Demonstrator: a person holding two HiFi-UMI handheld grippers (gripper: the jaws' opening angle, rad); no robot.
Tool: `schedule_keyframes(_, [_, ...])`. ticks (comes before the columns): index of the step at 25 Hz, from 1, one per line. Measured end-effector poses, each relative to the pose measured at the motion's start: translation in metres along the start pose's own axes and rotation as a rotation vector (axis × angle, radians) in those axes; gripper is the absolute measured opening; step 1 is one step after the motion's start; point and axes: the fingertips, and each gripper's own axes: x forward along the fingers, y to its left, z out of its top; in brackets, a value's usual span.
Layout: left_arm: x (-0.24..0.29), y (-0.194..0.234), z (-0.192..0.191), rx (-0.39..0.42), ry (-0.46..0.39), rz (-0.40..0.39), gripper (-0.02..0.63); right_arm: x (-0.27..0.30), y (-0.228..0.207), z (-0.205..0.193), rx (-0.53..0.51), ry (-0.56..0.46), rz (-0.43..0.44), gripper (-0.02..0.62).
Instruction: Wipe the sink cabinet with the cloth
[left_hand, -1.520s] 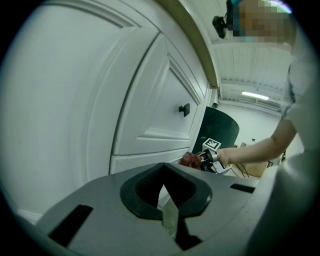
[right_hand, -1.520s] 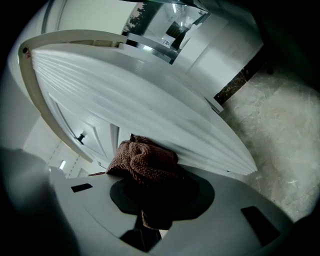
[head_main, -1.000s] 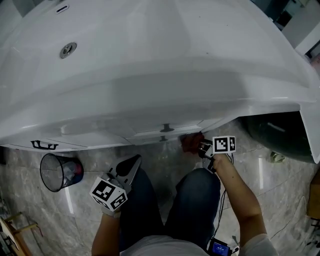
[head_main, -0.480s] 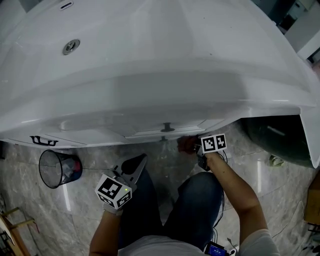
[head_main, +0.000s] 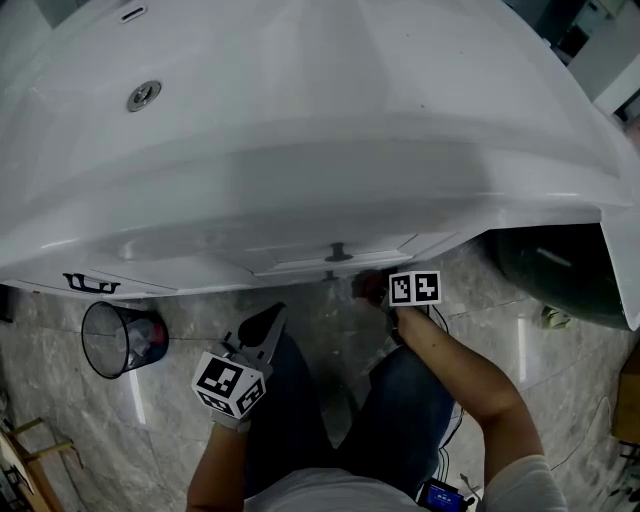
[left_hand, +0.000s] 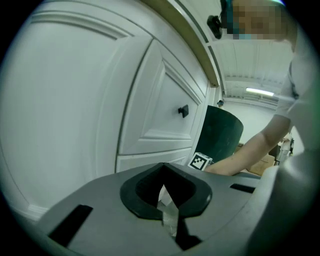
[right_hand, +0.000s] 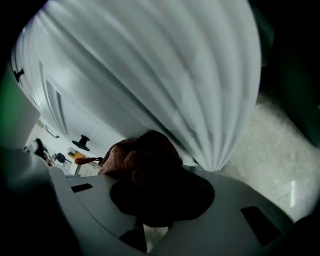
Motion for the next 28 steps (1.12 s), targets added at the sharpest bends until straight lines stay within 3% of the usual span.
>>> schedule_keyframes(4, [-0.013,0.019,0.007,-0.062,-0.057,0.062,0.009,0.0,-0.001,0.0,-0.064,-0.007,-0.073,0.094])
schedule_keyframes(6, [-0.014,0.02,0.006,-0.055,-0.054,0.074,0.009,0.001,0.0,0.0,-0.067,-0.021,-0.089,0.094])
schedule_keyframes(9, [-0.014,0.02,0.005,-0.035,-0.038,0.076,0.009,0.003,0.001,0.001,-0.095,-0.042,-0.13,0.091])
schedule_keyframes(16, [-0.019,0.026,0.007,-0.09,-0.079,0.063,0.011,0.009,0.006,-0.001,-0.146,-0.023,-0.15,0.086])
schedule_keyframes(19, [-0.02,0.025,0.007,-0.068,-0.066,0.074,0.009,0.026,0.033,-0.009,-0.266,0.029,-0.064,0.084])
schedule_keyframes(23, [-0.029,0.035,0.007,-0.094,-0.069,0.089,0.009,0.06,0.107,-0.025,-0.375,0.079,0.155,0.08])
schedule_keyframes(28, [-0.045,0.045,0.01,-0.157,-0.116,0.111,0.009,0.08,0.144,-0.029,-0.237,0.064,0.292,0.077])
